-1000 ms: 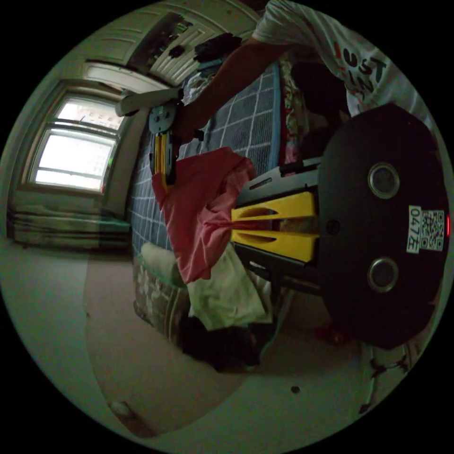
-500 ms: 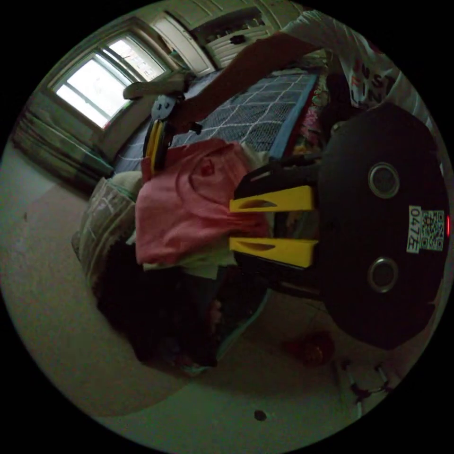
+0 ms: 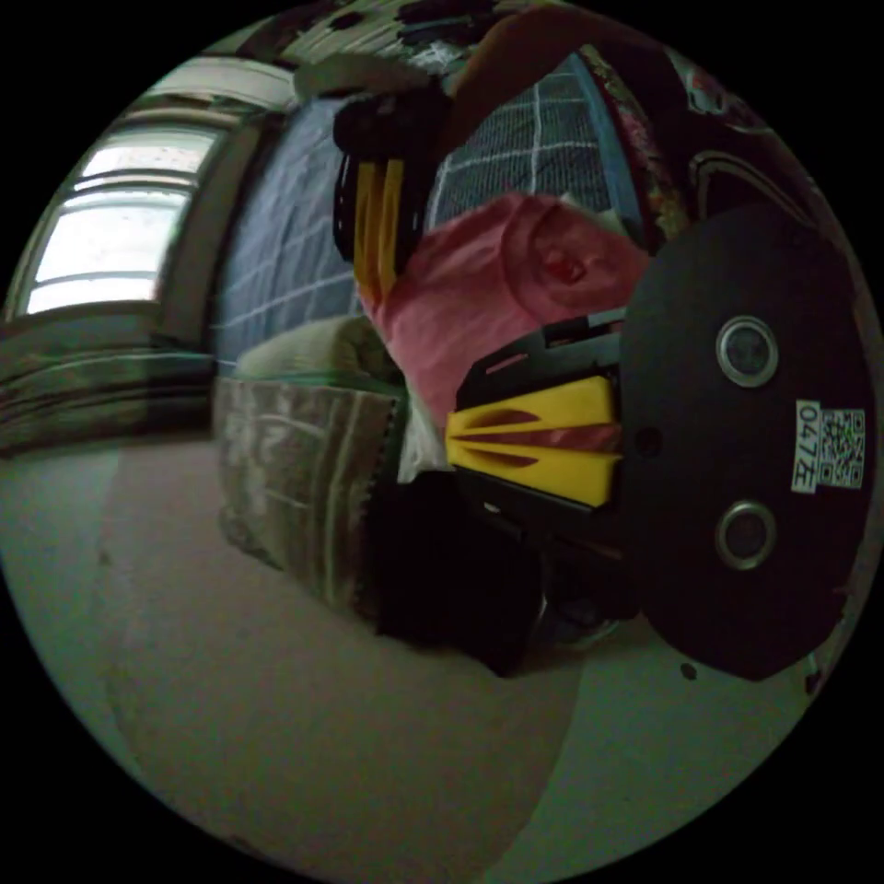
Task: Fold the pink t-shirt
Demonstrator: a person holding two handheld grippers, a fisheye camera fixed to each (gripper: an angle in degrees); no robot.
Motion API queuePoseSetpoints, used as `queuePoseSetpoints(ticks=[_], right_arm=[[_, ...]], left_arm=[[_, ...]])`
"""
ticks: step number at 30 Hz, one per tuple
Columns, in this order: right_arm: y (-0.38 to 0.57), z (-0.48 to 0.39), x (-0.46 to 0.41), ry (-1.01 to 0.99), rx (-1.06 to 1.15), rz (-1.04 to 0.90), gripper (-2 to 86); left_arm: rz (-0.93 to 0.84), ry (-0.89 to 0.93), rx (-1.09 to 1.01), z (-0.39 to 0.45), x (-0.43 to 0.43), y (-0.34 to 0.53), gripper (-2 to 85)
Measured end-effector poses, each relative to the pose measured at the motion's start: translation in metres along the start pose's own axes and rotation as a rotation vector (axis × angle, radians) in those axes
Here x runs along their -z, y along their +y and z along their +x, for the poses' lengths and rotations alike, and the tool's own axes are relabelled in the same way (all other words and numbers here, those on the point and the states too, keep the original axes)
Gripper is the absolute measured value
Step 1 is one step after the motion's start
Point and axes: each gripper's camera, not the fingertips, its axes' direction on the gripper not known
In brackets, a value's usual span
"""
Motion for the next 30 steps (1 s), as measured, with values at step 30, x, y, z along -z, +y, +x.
queuePoseSetpoints(ticks=[30], right_arm=[[0.341,-0.062,0.396,0.066,-0.483,0.338,-0.2]], left_arm=[[0.169,0.179,-0.157,0.336,0.115,0.031,-0.8]])
